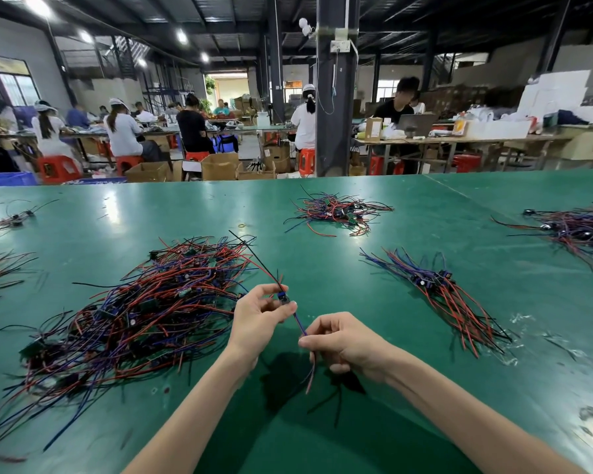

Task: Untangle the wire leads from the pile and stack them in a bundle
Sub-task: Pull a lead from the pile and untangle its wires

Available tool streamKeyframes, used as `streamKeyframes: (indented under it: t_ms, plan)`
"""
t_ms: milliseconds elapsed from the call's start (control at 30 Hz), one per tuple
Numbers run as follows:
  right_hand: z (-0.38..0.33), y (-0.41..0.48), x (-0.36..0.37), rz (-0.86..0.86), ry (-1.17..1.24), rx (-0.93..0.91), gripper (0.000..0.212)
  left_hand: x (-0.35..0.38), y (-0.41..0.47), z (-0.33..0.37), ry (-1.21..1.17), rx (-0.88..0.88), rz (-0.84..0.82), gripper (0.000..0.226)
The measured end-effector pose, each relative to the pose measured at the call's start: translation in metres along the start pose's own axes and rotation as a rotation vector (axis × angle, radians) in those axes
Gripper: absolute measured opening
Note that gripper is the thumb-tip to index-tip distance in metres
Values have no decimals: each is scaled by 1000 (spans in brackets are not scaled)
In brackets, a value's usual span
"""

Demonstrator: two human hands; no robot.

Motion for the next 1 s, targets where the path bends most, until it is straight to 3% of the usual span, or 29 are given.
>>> streamKeyframes:
  t_ms: [400,733,1000]
  plan:
    - [3,0,1,75,-204,-16,18,1,-6,5,-331,-124,32,28]
    - [-8,-6,16,-13,-285,-102,16,-14,-2,9,-313,-37,128,26]
    - [-5,-8,12,-57,-304,-29,15,-13,-1,4,-262,-25,116,27]
Point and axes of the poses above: each hand's wrist, its own y-axis towards the middle knuckle, its own x-axis out of the palm, z = x × y, the point moved 5 cm from there along y, towards the middle knuckle, and after that the axes turned 9 degrees about -z, right-handed, at the moved point
